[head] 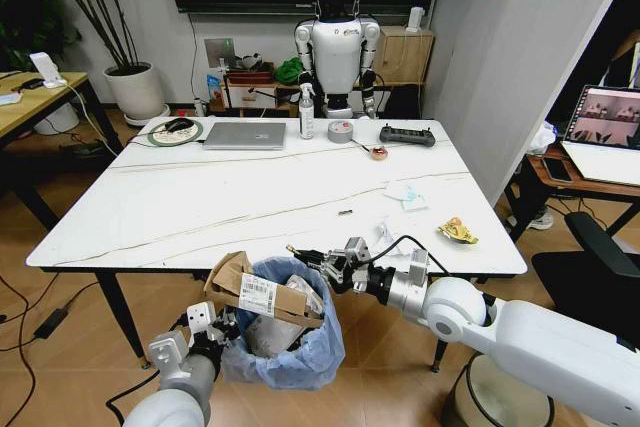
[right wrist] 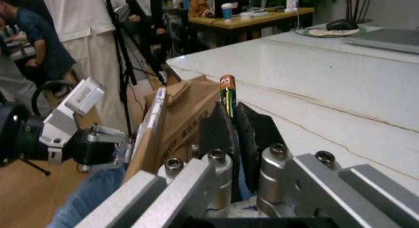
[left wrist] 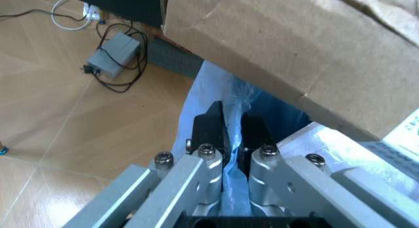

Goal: Pick up the trash bin and place the trash from the table into it.

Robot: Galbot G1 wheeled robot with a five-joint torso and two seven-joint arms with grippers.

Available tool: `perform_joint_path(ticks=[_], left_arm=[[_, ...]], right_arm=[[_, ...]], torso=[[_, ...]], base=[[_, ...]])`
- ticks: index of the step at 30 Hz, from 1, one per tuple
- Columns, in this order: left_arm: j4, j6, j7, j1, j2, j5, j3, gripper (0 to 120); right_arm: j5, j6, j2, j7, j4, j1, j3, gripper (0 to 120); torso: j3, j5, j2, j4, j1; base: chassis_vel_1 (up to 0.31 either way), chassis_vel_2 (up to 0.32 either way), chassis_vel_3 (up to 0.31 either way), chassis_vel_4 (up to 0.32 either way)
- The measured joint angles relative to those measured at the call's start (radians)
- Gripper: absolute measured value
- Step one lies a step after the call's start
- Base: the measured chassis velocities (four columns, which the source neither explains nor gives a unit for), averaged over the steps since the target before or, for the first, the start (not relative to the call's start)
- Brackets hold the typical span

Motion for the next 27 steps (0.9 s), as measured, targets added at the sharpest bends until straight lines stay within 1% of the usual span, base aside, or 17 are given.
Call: perform_joint_path(ticks=[8,14,17,22,27], left_arm=[[0.004,0.001,-0.001,-0.002,0.000,-0.003,0.002,0],[0.007,0.001,-0.001,-0.005,0.000,-0.004,0.006,0],[0.007,0.001,-0.001,-0.005,0.000,-0.004,0.006,0],[0.008,0.002,-0.001,-0.002,0.002,-0.005,0.006,0],[0.006,0.002,-0.001,-0.002,0.001,-0.005,0.004,0]], right_arm=[[-0.049,0.010,0.013,-0.014,-0.042,-0.027,-0.004,0],[-0.055,0.011,0.025,-0.015,-0.055,-0.027,0.000,0],[-0.049,0.011,0.025,-0.013,-0.054,-0.017,0.006,0],[-0.024,0.004,0.009,0.001,-0.008,-0.005,0.009,0],[-0.041,0.005,0.014,0.002,-0.018,-0.028,-0.004,0]], torso=[[0.000,0.0000,0.000,0.0000,0.000],[0.000,0.0001,0.000,0.0000,0.000],[0.000,0.0000,0.000,0.0001,0.000],[0.000,-0.0002,0.000,0.0000,0.000],[0.000,0.0000,0.000,0.0000,0.000]], base=[[0.000,0.000,0.000,0.000],[0.000,0.000,0.000,0.000],[0.000,0.000,0.000,0.000],[0.000,0.000,0.000,0.000],[0.000,0.000,0.000,0.000]])
